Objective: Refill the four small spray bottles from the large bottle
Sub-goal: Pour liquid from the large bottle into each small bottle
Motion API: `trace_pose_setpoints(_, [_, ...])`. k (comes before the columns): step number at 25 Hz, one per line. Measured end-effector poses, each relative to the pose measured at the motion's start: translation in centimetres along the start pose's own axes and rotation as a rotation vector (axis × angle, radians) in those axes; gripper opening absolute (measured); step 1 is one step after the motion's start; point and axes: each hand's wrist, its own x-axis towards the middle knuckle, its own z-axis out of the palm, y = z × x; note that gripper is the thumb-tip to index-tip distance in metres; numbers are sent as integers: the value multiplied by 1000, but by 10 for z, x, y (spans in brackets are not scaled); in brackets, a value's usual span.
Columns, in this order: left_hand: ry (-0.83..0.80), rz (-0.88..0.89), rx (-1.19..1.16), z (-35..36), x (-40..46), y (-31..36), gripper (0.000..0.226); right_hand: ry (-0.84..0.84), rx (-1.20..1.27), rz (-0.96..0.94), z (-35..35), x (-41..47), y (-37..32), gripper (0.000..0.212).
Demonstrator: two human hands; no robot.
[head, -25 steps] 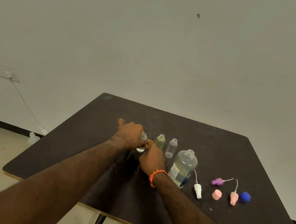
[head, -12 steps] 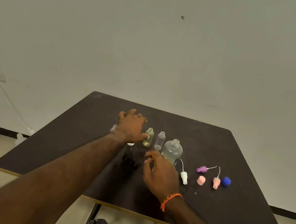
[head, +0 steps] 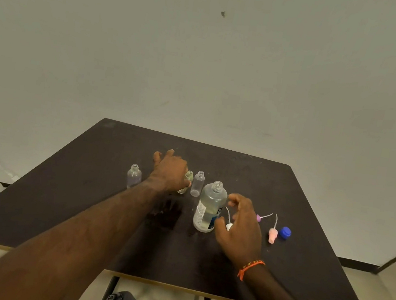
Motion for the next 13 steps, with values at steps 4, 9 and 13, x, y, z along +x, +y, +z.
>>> trace_pose_setpoints(4, [123, 79, -185, -9, -27, -3, 24, -115, 120, 53, 7, 15, -5, 86])
trace_pose_setpoints(9, [152, 115, -259, -8, -76, -8, 28, -244, 206, 171, 20, 24, -19, 91])
trace_pose_setpoints(13, [110, 124, -231, 6, -105, -23, 35, -148, 274, 171, 30, 20, -21, 80])
